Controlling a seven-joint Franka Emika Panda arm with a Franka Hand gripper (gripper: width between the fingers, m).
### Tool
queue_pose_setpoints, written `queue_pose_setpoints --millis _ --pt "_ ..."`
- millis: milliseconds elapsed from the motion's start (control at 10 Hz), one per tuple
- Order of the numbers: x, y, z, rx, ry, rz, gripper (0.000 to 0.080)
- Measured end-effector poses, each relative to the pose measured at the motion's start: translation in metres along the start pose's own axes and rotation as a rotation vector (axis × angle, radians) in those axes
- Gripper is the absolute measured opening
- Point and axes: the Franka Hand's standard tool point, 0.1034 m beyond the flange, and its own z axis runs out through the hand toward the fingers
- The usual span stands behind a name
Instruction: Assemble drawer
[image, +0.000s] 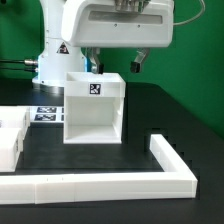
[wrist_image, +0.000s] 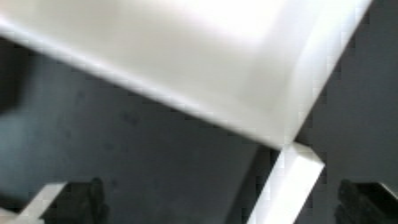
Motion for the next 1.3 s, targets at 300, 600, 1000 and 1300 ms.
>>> queue_pose_setpoints --millis 300,600,1000,1300 --pt "-0.022 -0.024 0.009 0.029 -0.008 0.197 0.0650" --pt "-0.033 -0.027 0.022 0.053 0.003 0.222 0.0650" --pt "-0.039 -0.031 0.037 0.058 -0.013 0.221 0.0650" --pt "-0.039 -0.031 0.038 0.058 -0.015 0.221 0.0528"
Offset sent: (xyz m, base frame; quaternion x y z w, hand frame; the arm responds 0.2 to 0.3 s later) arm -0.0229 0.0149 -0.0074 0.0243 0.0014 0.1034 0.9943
